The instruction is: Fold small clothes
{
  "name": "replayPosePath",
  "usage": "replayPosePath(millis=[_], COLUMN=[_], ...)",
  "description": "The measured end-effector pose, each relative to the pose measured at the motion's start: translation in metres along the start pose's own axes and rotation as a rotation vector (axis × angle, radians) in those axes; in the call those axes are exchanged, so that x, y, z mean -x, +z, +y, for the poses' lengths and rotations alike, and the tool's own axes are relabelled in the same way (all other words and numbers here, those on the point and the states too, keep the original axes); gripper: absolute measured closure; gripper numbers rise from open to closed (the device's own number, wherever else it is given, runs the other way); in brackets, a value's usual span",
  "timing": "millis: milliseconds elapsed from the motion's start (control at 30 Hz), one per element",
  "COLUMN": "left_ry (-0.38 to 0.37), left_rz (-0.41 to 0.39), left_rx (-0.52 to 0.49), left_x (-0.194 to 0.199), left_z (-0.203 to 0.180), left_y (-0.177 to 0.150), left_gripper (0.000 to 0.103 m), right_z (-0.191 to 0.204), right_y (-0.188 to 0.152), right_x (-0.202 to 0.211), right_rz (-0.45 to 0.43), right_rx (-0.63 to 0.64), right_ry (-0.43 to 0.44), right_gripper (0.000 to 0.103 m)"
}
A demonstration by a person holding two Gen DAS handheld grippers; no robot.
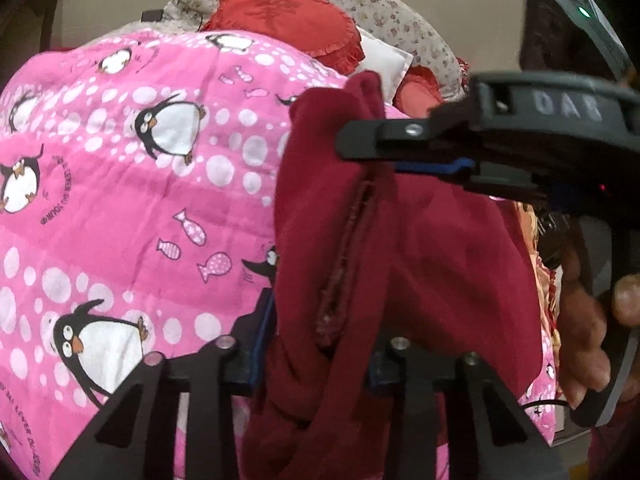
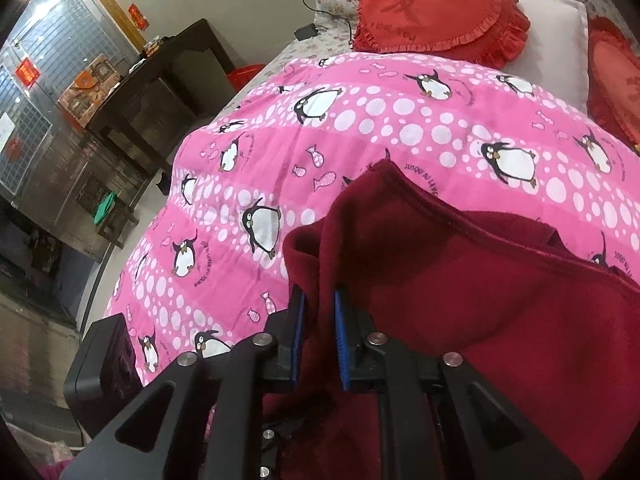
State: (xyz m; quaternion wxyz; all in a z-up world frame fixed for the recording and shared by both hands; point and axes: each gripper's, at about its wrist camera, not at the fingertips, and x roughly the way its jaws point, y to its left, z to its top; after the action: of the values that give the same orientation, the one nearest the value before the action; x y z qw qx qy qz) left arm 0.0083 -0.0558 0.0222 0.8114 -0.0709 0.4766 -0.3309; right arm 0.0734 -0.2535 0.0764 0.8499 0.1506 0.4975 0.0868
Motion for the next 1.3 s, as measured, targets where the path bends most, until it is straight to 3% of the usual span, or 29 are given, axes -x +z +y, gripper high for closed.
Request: replayPosePath(millis=[33,167,233,433,733,900,967,1033,1067,1133,1300], left_ry=[0.003,-0.004,0.001,0.012,0.034,0.023,0.015,0.001,-0.001,0.005,0.012], left_rz=[-0.009,-0.038,-0.045,-0.051,-0.051,-0.046,-0.046,-0.041,-0.04,-0.03,-0.016], left_rx=[-0.004,-0.003,-0.015,-0.03,-0.027,-0.022,-0.024,-0.021,-0.023,-0.038,-0.163], left_x=[0.002,0.012,0.015,0.019,0.024,0.027,0.031,0.033,0.035,0.036,0.045], left_z=[-0.003,-0.01,-0.014,-0.02,-0.029,-0.029,-0.029,-0.029,-0.031,-0.035,-0.074], left_y=[-0.001,-0.002,-0.003,-0.002,-0.005,-0.008,-0.009,-0.013,-0.015,-0.019,-0.021], left_gripper=[0.07,0.073,0.073,0.073,0.075,0.074,0.072,0.065,0.058,0.057,0.068], right_z=[0.0,0.008,0.012,0.02,0.035,0.029,0.02,0.009,0.001,-0.012,-0.032], right_y=[0.0,0.002,0.004,0.011,0.009,0.004,0.001,-0.003,-0.006,-0.011,-0.019], right_x=[0.0,0.002,0.0,-0.013,-0.049,-0.052,-0.044,-0.032,-0.023,-0.006,0.027], right_rz=[0.006,0.01,0.013,0.023,0.106,0.123,0.103,0.08,0.055,0.02,-0.025], right_rx=[-0.008,-0.021,-0.01,-0.002,0.112,0.142,0.129,0.099,0.076,0.028,-0.026], right_ry=[0.004,-0.037,-0.068,-0.069,-0.149,-0.15,-0.136,-0.085,-0.051,-0.001,0.071], right_gripper=[0.103,0.072,0.064,0.061,0.057,0.061,0.09,0.103,0.103,0.103,0.103])
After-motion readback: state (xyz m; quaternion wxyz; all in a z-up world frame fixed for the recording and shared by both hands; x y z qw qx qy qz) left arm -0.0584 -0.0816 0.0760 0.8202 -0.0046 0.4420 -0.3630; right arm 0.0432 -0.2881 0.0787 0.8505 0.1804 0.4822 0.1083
